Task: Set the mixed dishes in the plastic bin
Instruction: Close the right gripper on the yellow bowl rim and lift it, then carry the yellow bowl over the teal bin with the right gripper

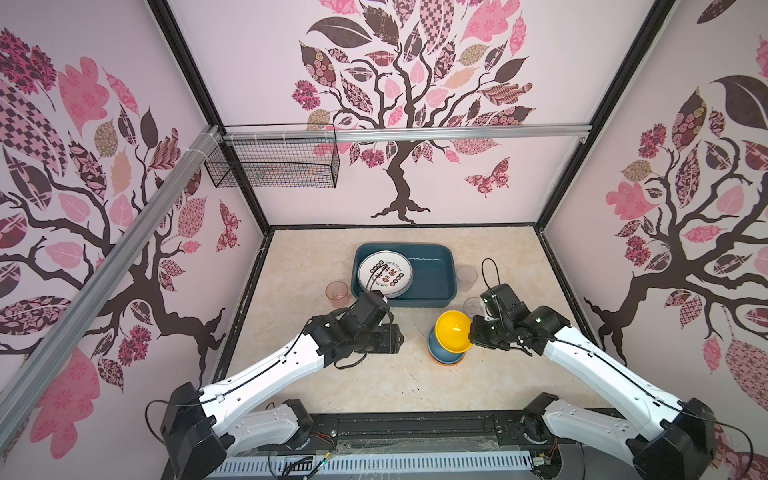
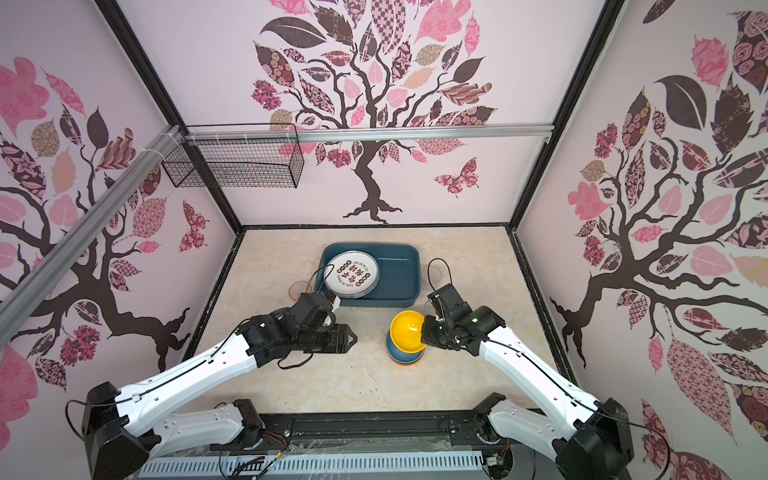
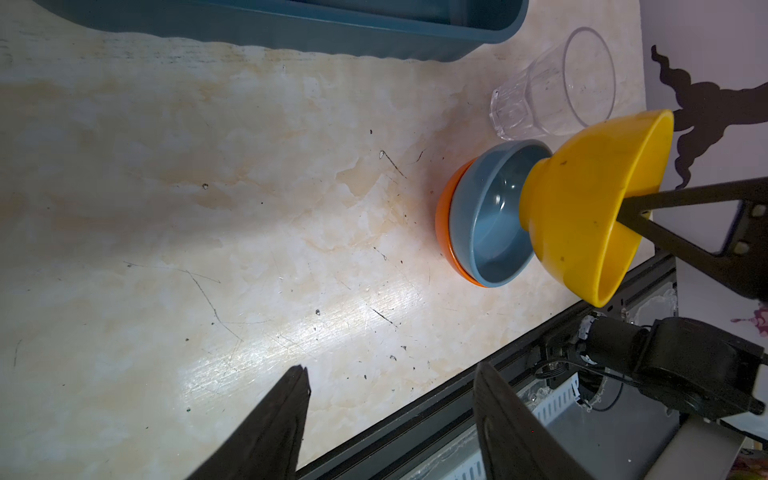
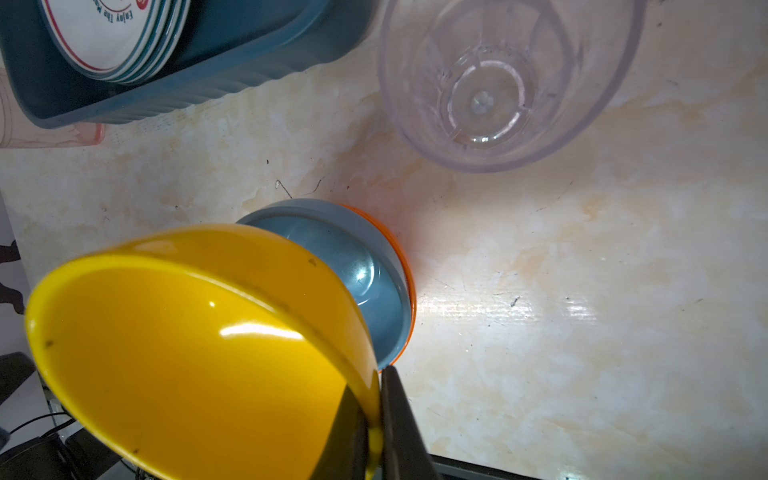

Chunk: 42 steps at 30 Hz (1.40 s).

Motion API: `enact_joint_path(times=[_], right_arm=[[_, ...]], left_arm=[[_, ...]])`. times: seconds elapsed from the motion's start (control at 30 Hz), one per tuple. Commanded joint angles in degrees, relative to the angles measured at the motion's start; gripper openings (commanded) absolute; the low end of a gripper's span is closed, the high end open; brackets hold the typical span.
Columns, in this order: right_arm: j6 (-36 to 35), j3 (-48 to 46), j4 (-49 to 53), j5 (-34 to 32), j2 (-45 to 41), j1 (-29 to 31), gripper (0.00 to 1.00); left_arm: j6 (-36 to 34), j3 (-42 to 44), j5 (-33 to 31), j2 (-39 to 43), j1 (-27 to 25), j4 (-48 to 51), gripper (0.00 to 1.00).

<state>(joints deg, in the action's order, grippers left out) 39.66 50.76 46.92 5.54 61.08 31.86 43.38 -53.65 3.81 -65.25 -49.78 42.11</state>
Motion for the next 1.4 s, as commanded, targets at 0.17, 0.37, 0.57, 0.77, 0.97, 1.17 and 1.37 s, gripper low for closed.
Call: enact_joint_path(times=[0.17,0.37,0.57,0.77,0.97,1.17,1.37], right_arm=[[-6.3,8.8,2.8,-0.6,4.6,0.3,0.03],[-8.8,14.6,1.8,-1.1,10.0,-0.2,0.03],[-11.1,21.2,1.1,-0.2,17.2,-1.7,0.04],[-13.1,28.2,1.3,-0.4,24.6,-4.0,0.04],[-14.5,34.3,1.4,-1.4,32.1,-7.2,0.04],[-15.3,40.3,2.0,-2.9,40.0,-8.3,0.05],[-15.3,47.4,2.0,-4.1,47.9,-9.6,0.05]], left_arm=[[0.8,2.6,-0.5,4.8,3.1,-1.0,0.7],[-0.2,2.3,0.1,6.9,7.0,0.8,0.7],[-1.4,0.4,-1.5,6.9,8.5,2.4,0.73],[-2.3,-1.2,-2.2,5.7,9.1,3.1,0.74],[-2.7,-1.6,-2.5,5.1,9.5,3.2,0.74],[-2.9,-1.9,-3.1,4.8,10.2,2.7,0.76],[-3.6,-3.5,-2.6,3.5,10.7,2.6,0.76]])
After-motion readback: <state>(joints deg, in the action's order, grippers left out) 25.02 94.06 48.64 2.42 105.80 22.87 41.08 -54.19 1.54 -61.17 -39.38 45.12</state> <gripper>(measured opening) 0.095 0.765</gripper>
